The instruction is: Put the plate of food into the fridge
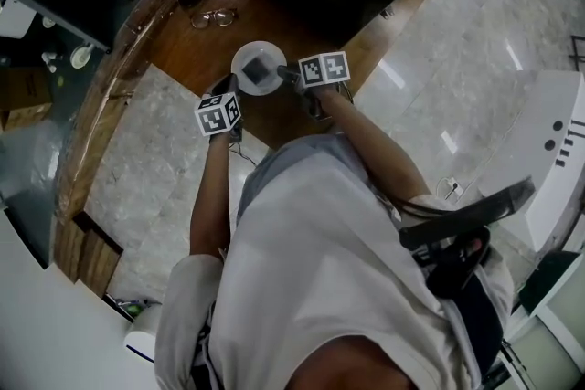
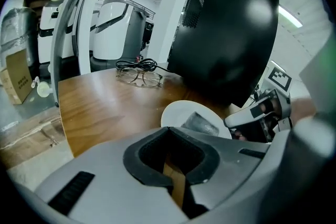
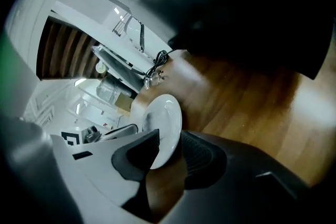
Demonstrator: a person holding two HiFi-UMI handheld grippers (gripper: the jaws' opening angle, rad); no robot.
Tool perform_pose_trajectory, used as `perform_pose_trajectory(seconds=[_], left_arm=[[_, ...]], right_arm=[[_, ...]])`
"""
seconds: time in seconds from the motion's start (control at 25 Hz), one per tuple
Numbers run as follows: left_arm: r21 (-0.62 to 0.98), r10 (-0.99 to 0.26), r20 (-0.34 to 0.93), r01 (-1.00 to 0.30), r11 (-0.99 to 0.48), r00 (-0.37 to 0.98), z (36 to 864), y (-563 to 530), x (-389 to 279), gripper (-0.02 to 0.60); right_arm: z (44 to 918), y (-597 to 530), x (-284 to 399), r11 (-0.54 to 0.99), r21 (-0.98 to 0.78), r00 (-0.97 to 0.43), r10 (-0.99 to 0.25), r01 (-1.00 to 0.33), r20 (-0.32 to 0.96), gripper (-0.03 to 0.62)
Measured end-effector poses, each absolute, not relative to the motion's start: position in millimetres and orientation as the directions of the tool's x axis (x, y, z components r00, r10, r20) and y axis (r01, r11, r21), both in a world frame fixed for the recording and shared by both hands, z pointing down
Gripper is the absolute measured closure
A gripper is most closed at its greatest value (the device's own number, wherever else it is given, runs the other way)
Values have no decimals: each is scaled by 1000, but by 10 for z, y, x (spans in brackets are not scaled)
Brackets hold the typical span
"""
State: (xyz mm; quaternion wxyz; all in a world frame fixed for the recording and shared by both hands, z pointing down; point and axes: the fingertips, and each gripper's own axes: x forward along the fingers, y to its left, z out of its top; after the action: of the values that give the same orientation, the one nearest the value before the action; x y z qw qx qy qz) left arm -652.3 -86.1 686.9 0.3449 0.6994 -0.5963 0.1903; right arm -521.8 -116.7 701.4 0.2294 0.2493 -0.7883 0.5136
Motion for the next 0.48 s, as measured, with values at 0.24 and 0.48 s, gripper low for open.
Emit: perform_pose_trajectory(seconds=[0.24,0.48], left_arm=[[268,-701,674,-962,-60,231,6906,-942,-6524,569],[257,-696,680,-964,-69,231,6937,-999,-6537,569]], right_arm=[[7056,-1274,-5227,244,-759,-797,-165,-604,581,466],[7121,-1339,-5268,107,-798,-800,-194,-593,568,520]])
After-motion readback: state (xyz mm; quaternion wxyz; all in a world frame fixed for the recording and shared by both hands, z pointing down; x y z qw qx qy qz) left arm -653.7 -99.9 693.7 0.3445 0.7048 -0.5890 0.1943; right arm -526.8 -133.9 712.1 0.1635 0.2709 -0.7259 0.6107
